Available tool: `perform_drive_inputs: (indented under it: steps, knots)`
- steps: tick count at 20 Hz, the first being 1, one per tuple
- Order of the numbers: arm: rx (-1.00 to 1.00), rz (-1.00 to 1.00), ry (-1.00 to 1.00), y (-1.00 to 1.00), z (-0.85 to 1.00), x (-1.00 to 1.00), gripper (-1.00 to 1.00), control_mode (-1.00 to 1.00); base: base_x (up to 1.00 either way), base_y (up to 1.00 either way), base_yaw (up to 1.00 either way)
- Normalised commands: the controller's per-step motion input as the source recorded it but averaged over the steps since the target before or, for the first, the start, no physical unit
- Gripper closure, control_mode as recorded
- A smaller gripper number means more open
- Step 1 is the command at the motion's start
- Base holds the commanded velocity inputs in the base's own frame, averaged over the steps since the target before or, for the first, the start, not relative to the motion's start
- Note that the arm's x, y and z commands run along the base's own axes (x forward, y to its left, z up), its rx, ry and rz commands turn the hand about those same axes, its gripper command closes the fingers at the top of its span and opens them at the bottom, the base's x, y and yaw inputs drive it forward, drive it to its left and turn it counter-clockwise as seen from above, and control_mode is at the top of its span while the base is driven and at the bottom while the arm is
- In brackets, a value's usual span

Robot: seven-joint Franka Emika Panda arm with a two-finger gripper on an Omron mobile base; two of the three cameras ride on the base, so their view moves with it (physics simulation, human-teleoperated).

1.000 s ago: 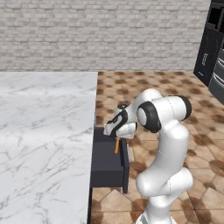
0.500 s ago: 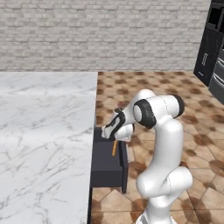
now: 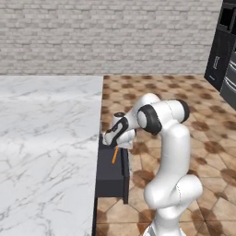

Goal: Organize the utensils by type. Pick up the wooden spoons from the counter and place them in the open cabinet. Then pick up the metallic utensils from the counter and place them in the open drawer.

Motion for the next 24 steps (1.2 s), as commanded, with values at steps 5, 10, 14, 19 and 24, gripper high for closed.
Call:
perform_drive_inputs:
  steps: [5, 10, 14, 19, 24]
  knots:
    - [-0.07, -0.11, 0.04, -0.42, -0.50, -0.03, 1.00, -1.00, 0.00, 0.00, 0.00]
    - [-0.09, -0.12, 0.03, -0.52, -0.52, -0.14, 1.00, -1.00, 0.00, 0.00, 0.00]
    - [-0.07, -0.11, 0.01, -0.56, -0.53, -0.19, 1.00, -1.00, 0.00, 0.00, 0.00]
    - [-0.02, -0.11, 0.02, -0.59, -0.53, -0.20, 1.00, -1.00, 0.00, 0.00, 0.00]
    - [0.00, -0.10, 0.01, -0.62, -0.53, -0.21, 1.00, -1.00, 0.00, 0.00, 0.00]
